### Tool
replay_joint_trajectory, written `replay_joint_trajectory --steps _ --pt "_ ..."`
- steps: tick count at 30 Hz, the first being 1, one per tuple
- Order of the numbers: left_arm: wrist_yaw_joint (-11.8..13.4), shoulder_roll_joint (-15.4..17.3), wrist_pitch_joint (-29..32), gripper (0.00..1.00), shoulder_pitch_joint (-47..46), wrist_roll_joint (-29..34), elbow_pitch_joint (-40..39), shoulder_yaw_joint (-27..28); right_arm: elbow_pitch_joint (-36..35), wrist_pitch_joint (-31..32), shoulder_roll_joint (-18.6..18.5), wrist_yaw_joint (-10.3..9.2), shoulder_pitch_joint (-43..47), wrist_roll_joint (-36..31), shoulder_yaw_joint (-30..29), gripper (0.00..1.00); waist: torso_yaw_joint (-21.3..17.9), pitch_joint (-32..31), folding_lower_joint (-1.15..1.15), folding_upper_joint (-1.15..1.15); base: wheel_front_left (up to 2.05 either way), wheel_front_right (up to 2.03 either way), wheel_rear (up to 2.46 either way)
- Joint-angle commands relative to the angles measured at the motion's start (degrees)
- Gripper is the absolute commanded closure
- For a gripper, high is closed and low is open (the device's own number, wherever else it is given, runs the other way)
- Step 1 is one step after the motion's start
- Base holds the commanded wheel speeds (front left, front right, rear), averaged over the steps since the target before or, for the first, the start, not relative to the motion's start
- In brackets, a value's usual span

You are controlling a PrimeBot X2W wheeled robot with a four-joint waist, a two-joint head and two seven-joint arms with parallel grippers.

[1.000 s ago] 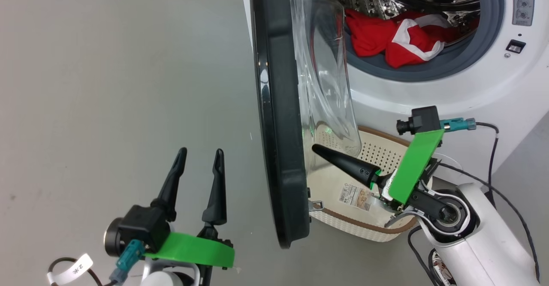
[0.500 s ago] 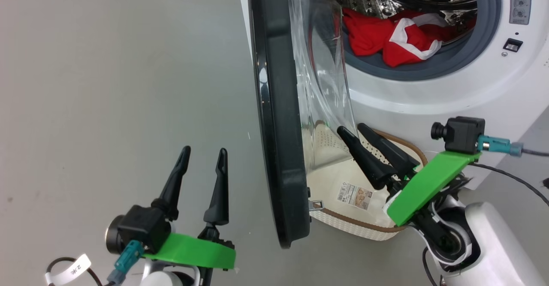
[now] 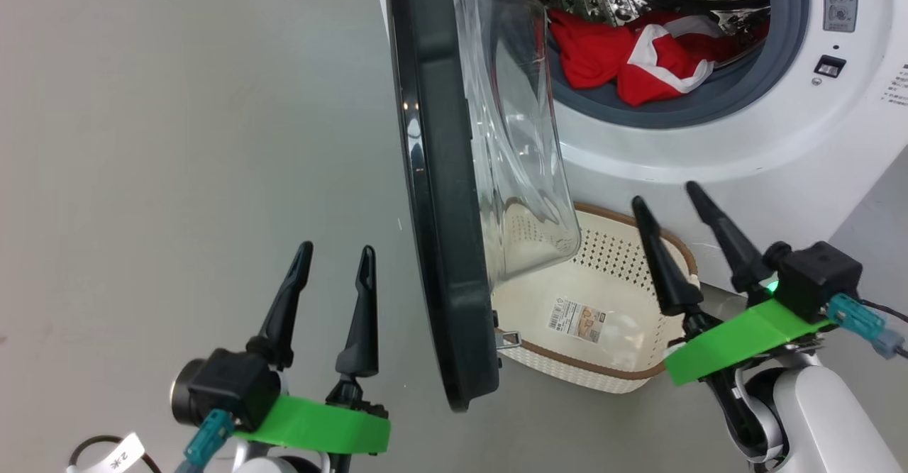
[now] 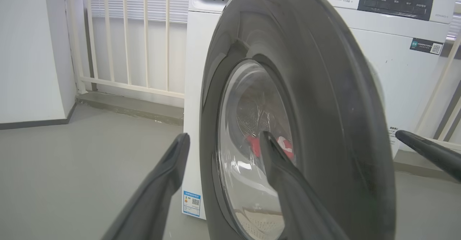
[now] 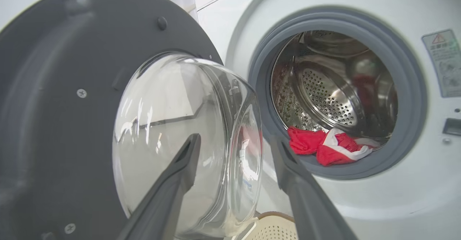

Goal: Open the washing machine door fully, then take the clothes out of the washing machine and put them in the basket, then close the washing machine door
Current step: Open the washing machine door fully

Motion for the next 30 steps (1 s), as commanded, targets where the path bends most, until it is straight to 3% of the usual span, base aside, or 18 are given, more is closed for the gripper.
replay_joint_trajectory --steps 1,9,30 --pt "0.0 0.8 -0.4 0.00 0.4 0.9 -2.0 2.0 -1.3 -2.6 0.9 0.37 0.1 -3.1 -0.2 0.00 -0.1 -0.1 0.00 0.00 0.00 0.00 0.00" --pt "0.9 0.8 -0.4 0.00 1.7 1.6 -2.9 3.0 -0.2 -8.6 1.9 0.37 3.1 -12.2 -4.0 0.00 -0.5 -1.0 0.00 0.00 0.00 0.00 0.00" --pt "0.7 0.8 -0.4 0.00 4.0 1.7 -2.8 3.9 -0.6 -12.0 2.0 0.37 10.1 -11.0 -4.5 0.00 -1.0 -2.1 0.00 0.00 0.00 0.00 0.00"
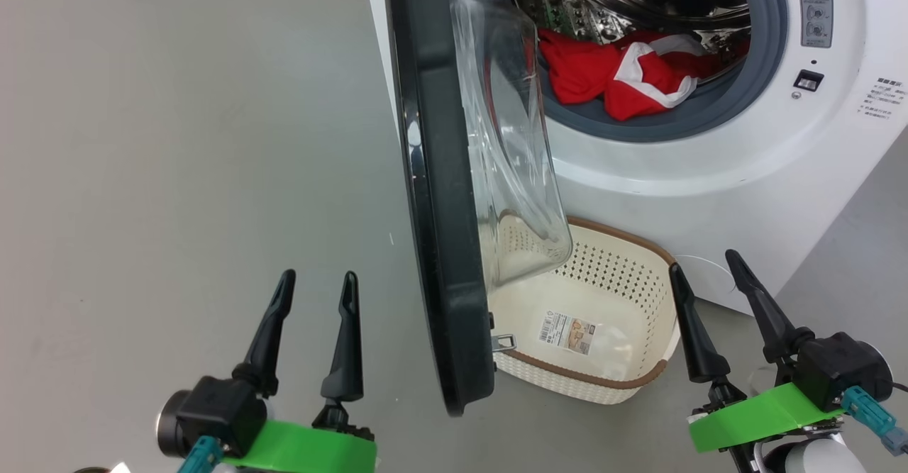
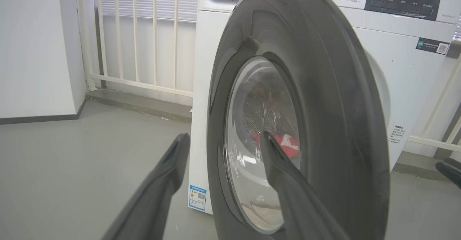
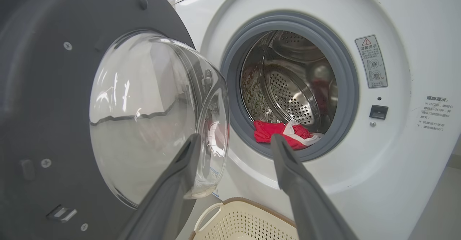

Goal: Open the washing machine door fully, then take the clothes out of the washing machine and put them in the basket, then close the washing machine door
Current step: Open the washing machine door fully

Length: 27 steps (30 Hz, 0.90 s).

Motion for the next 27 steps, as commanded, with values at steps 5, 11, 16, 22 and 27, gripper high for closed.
replay_joint_trajectory --steps 5,11,16,22,27 --pt "0.0 0.6 -0.4 0.55 -0.3 0.2 -1.2 2.2 -1.3 -0.6 0.1 0.36 -0.4 1.0 1.9 0.00 -0.1 0.1 0.00 0.00 0.00 0.00 0.00" --pt "-0.1 0.6 -0.4 1.00 -1.0 0.5 -2.5 2.1 -1.0 -0.7 0.1 0.36 -0.6 1.2 1.9 0.00 -0.2 0.2 0.00 0.00 0.00 0.00 0.00" --pt "0.2 0.6 -0.4 1.00 -1.9 2.2 -7.7 2.1 -0.9 -0.8 0.1 0.36 -0.9 1.6 2.0 0.00 -0.6 0.3 0.00 0.00 0.00 0.00 0.00" --pt "0.2 0.6 -0.4 1.00 -3.2 6.6 -15.9 1.3 -0.9 -0.8 0.1 0.36 -1.2 2.0 2.2 0.00 -1.3 0.4 0.00 0.00 0.00 0.00 0.00" --pt "-1.4 0.6 -0.4 1.00 -4.1 8.6 -21.4 -2.0 -0.8 -0.9 0.1 0.36 -1.2 2.2 2.3 0.00 -1.5 0.5 0.00 0.00 0.00 0.00 0.00"
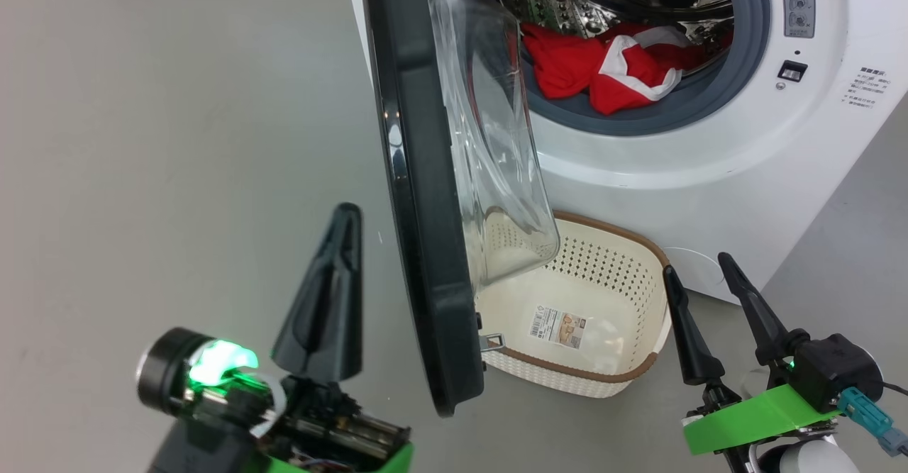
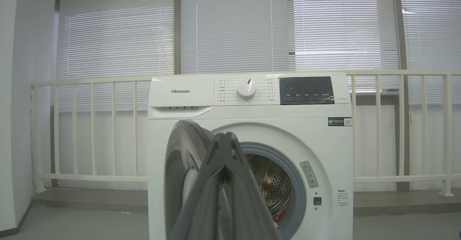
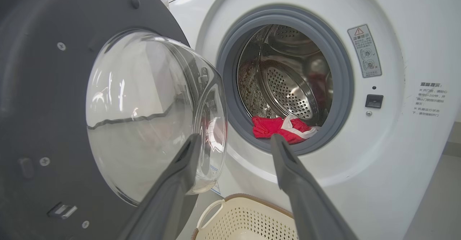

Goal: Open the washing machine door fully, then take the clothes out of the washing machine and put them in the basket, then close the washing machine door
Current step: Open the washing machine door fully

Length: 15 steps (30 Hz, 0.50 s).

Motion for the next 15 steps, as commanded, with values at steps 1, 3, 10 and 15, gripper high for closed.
replay_joint_trajectory --steps 1,3,10,15 --pt "-0.8 0.5 -0.2 1.00 -1.9 1.0 -2.3 0.5 -1.2 -0.5 0.1 0.36 -1.2 0.5 1.2 0.00 0.0 0.0 0.00 0.00 0.00 0.00 0.00" --pt "-1.5 0.5 -0.2 1.00 -2.1 1.0 -2.7 -1.2 -1.2 -0.5 0.1 0.36 -1.2 0.6 1.2 0.00 0.0 0.0 0.00 0.00 0.00 0.00 0.00" --pt "-4.9 0.5 -0.2 1.00 -2.5 -0.2 1.4 -7.7 -1.7 -0.5 0.1 0.36 -1.7 1.5 1.4 0.00 -0.2 0.2 0.00 0.00 0.00 0.00 0.00" --pt "-5.6 0.5 -0.2 1.00 -2.9 -2.1 5.5 -10.2 -2.0 -0.5 0.1 0.36 -1.9 1.6 1.6 0.00 -0.6 0.5 0.00 0.00 0.00 0.00 0.00"
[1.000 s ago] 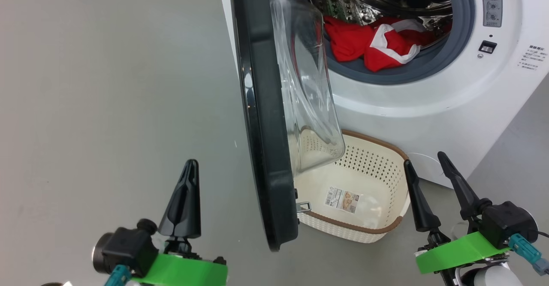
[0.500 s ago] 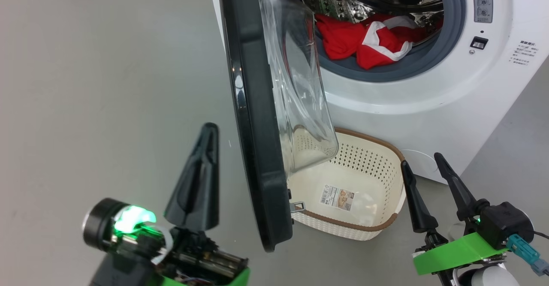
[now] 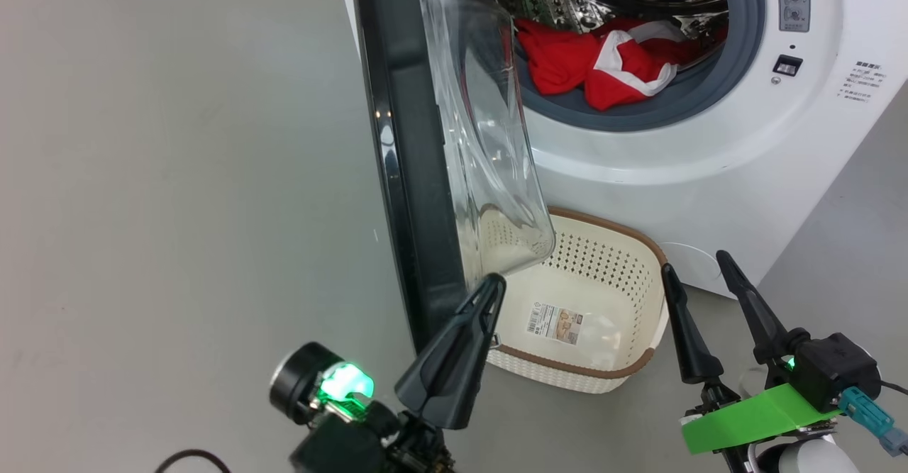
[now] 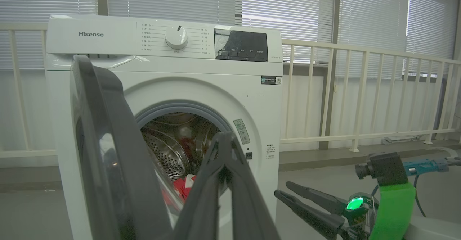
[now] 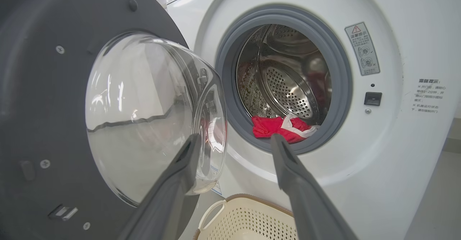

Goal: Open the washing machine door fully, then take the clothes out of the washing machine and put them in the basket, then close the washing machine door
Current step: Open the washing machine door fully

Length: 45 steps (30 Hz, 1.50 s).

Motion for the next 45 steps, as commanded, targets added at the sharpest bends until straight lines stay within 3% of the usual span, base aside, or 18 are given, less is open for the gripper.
replay_joint_trajectory --steps 1,10,19,45 --pt "-0.2 0.3 -0.2 1.00 -1.9 -0.4 -0.8 1.4 -1.7 -0.5 0.1 0.36 -1.8 0.8 1.3 0.00 -0.1 0.1 0.00 0.00 0.00 0.00 0.00" --pt "1.4 0.3 1.2 1.00 -4.0 -2.9 7.4 -1.2 -2.2 -0.5 0.1 0.36 -2.0 1.1 1.3 0.00 -0.9 0.6 0.00 0.00 0.00 0.00 0.00" --pt "4.0 0.4 2.4 1.00 -5.1 -3.6 12.6 0.1 -2.2 -0.5 0.1 0.36 -2.0 1.7 1.4 0.00 -1.2 0.8 0.00 0.00 0.00 0.00 0.00" --pt "7.8 2.9 2.6 1.00 -2.4 -6.0 14.5 4.0 -2.8 -0.5 0.1 0.36 -0.9 1.3 1.6 0.00 2.3 0.8 0.00 0.00 0.00 0.00 0.00"
